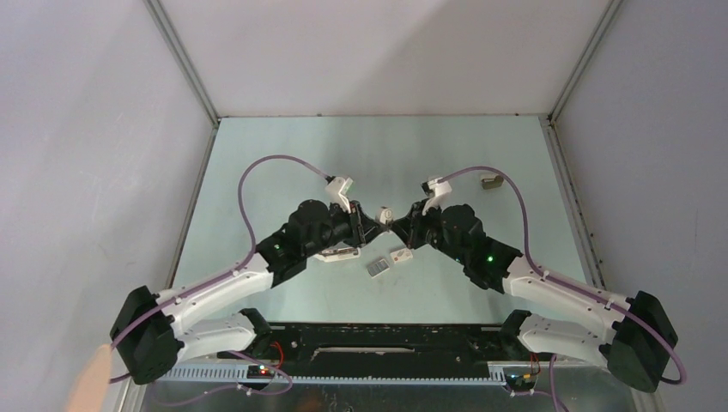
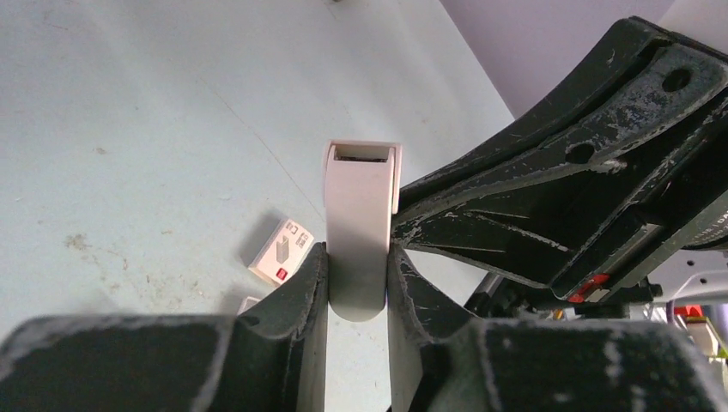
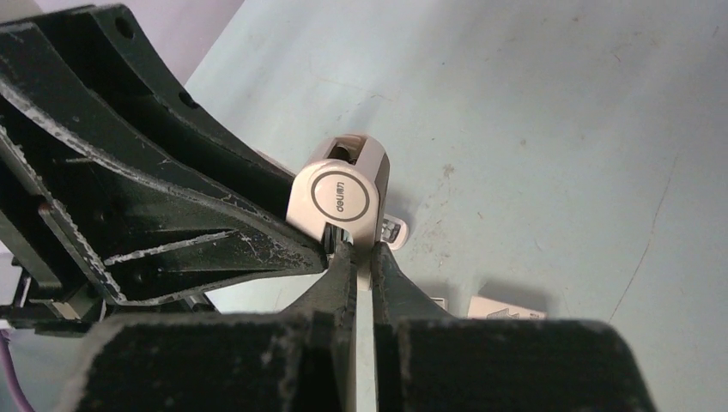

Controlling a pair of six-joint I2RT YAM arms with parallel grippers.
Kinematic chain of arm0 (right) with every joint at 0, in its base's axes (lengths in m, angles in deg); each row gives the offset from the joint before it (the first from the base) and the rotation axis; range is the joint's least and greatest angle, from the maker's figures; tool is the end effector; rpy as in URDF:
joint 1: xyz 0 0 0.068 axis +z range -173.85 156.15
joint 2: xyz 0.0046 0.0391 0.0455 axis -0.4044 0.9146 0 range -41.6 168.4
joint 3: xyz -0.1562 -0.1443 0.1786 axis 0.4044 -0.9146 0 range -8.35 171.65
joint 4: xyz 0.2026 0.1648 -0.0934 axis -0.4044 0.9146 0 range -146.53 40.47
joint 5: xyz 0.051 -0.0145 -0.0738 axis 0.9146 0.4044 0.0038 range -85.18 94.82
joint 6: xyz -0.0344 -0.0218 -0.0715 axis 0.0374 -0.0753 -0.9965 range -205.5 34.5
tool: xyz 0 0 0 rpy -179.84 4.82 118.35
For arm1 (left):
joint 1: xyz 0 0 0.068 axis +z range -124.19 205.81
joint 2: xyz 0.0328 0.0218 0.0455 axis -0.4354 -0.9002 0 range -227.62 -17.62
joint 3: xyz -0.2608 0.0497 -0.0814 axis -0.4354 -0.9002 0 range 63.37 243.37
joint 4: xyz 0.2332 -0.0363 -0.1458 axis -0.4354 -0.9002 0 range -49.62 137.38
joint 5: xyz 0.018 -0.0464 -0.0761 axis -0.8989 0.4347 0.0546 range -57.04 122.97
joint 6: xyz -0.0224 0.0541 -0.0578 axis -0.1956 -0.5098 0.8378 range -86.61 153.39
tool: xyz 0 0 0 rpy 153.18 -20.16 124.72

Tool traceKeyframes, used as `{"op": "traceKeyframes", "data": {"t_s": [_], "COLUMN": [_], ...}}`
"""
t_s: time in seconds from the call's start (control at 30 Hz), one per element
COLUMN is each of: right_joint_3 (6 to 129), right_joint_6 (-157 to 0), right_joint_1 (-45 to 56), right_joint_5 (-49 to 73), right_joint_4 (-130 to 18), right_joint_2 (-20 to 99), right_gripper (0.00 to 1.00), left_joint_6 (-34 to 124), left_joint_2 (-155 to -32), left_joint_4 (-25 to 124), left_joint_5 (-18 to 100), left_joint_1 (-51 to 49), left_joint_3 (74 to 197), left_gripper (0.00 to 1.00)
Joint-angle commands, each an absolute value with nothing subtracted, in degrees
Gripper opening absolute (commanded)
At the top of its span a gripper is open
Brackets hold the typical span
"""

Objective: Load the staples into the stapler

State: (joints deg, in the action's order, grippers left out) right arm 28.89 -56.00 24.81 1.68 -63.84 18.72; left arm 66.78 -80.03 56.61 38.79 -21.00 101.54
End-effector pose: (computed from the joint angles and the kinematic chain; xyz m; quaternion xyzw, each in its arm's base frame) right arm 0.1953 0.2160 0.2602 -0.1164 0.7888 0.3633 0.4820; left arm 0.1995 -0.2232 0.2615 0.1233 0.7833 -0.4224 0.4390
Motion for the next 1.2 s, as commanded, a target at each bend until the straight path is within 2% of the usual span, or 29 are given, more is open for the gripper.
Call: {"op": "traceKeyframes", "data": {"t_s": [0.0, 0.27, 0.7, 1.03, 1.07, 1.17], "right_joint_3": [29.36, 29.36, 29.36, 31.34, 31.49, 31.93], "right_joint_6": [-63.19, -70.60, -80.71, -79.69, -78.70, -75.34], "right_joint_1": [25.19, 25.12, 27.08, 28.98, 28.85, 27.09], "right_joint_5": [1.94, 1.30, 9.41, 14.05, 14.12, 14.68], "right_joint_4": [-61.85, -56.83, -50.07, -50.04, -50.51, -51.32], "right_joint_2": [18.87, 18.38, 18.86, 20.65, 20.83, 21.62], "right_gripper": [0.00, 0.00, 0.00, 0.00, 0.00, 0.00], "left_joint_6": [62.06, 60.92, 56.29, 58.77, 58.99, 58.92], "left_joint_2": [-76.35, -73.32, -72.76, -78.28, -78.39, -77.41], "left_joint_4": [49.91, 43.23, 31.69, 33.70, 33.81, 33.29], "left_joint_5": [40.15, 45.30, 49.55, 55.76, 55.72, 54.13], "left_joint_1": [-19.81, -14.31, -6.55, -5.30, -5.30, -5.30], "left_joint_3": [106.51, 109.05, 115.47, 116.45, 116.36, 116.27], "left_gripper": [0.00, 0.00, 0.00, 0.00, 0.02, 0.16]}}
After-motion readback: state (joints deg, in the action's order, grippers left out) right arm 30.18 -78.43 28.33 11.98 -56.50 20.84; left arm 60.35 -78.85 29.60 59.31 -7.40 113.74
